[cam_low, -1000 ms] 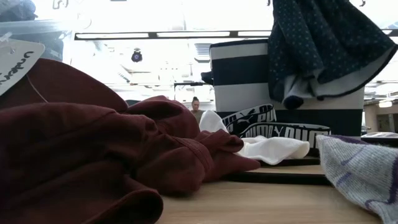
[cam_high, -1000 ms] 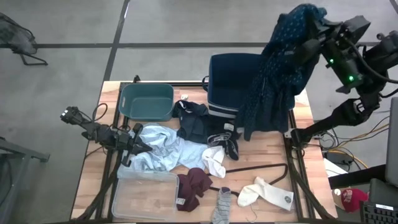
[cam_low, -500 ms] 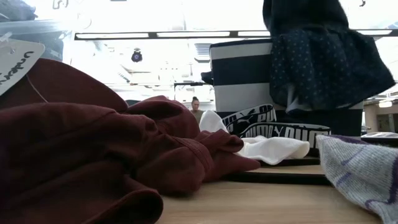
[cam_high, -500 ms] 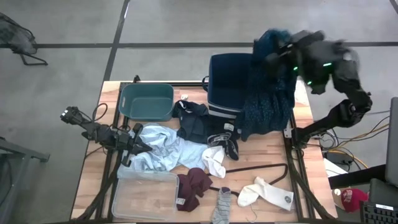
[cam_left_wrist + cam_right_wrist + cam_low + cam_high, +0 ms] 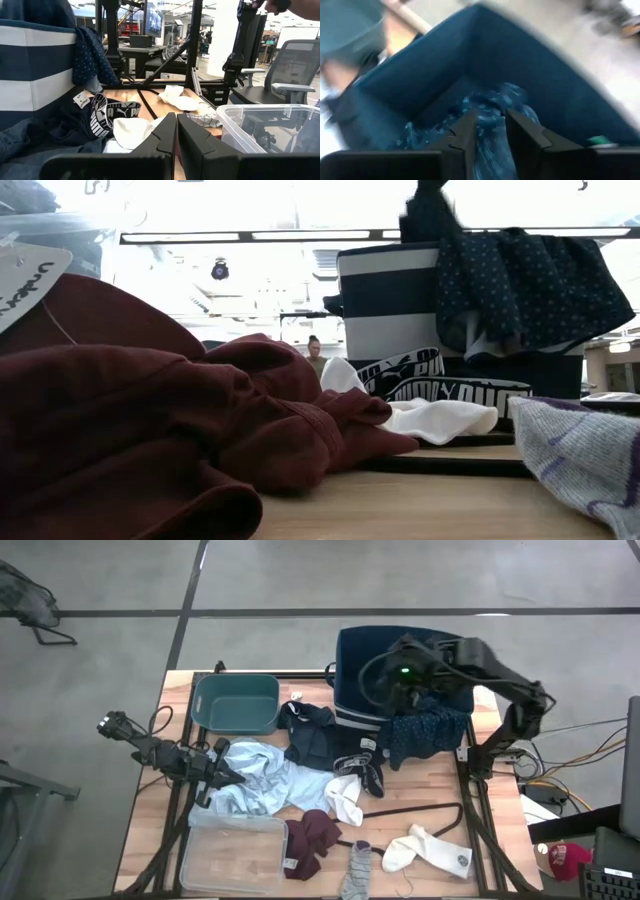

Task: Pick & Place Cloths
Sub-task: Put the blue long sleeve into the blue bin

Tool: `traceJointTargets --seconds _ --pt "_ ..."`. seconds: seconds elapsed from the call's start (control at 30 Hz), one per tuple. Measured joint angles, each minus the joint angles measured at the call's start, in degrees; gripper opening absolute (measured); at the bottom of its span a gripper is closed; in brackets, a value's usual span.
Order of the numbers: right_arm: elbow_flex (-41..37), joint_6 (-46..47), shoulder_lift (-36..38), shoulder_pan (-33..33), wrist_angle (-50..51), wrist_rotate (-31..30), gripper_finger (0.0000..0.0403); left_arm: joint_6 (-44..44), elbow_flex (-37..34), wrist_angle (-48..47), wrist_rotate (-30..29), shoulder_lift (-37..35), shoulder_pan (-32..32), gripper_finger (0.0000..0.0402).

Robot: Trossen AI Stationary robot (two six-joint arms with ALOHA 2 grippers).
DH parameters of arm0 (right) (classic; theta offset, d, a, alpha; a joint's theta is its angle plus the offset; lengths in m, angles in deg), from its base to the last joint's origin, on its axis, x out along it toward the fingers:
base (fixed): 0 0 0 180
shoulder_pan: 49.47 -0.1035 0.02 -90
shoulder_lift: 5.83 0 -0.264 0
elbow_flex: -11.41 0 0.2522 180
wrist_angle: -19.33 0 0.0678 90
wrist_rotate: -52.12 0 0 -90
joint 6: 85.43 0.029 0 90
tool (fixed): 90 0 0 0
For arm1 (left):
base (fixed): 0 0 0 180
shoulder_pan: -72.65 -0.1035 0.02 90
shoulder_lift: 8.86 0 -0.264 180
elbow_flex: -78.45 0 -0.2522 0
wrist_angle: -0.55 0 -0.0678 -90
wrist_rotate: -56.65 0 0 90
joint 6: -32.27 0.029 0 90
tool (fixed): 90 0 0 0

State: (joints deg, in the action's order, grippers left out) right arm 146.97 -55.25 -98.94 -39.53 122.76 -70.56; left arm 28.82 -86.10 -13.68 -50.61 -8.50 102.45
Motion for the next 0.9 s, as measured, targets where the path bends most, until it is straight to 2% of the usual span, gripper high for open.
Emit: traceJointTargets --seconds 0.07,0.17,0.33,0.5,0.63,0.9 --pt "0.0 0.0 -1.6 0.0 0.2 2.9 0.0131 0.0 0.0 0.0 0.0 0.0 0.0 0.0019" --pt "0.0 -0.6 -2.9 -0.1 0.2 3.3 0.0171 0.0 0.0 0.0 0.0 0.0 0.0 0.0019" --pt "0.0 1.3 -0.9 -1.1 0.3 7.9 0.0227 0.0 0.0 0.0 0.0 0.0 0.0 0.0019" --pt "-0.3 8.2 4.4 -4.8 0.3 8.9 0.0259 0.0 0.0 0.0 0.0 0.0 0.0 0.0019" --pt "-2.2 15.1 8.6 -10.7 0.3 8.7 0.0270 0.0 0.0 0.0 0.0 0.0 0.0 0.0019" --pt "-15.4 32.3 13.5 -28.1 0.3 -2.7 0.0287 0.0 0.0 0.0 0.0 0.0 0.0 0.0019"
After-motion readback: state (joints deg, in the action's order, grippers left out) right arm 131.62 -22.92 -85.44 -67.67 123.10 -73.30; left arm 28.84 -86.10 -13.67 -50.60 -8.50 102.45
